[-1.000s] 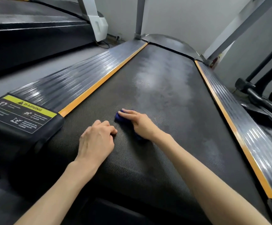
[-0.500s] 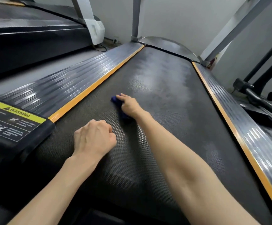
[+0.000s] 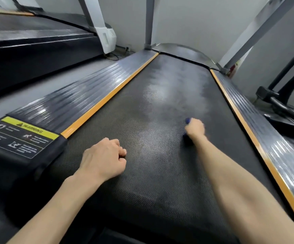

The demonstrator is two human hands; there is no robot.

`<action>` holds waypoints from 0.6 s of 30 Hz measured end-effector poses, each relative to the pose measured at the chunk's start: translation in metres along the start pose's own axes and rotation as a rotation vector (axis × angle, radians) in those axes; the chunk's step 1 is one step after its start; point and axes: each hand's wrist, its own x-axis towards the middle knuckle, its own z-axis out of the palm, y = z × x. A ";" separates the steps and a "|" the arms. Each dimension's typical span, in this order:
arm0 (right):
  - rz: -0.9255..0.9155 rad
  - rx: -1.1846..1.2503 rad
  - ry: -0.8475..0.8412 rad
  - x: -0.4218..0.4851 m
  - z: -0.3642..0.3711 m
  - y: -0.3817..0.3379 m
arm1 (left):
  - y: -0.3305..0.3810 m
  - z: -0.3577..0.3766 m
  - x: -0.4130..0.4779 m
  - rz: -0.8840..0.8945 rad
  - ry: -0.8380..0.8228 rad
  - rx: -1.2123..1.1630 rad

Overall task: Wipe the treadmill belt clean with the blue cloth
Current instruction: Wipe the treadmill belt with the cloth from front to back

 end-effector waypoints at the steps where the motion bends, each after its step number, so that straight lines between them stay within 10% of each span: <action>1: -0.166 0.038 -0.035 -0.011 0.003 -0.029 | 0.002 0.000 0.000 -0.011 0.015 0.006; 7: -0.803 0.078 -0.288 -0.091 0.028 -0.125 | 0.010 -0.002 -0.001 -0.110 0.051 0.012; 18: 0.104 0.007 -0.011 -0.017 -0.017 0.053 | 0.005 0.000 -0.011 -0.003 0.070 -0.026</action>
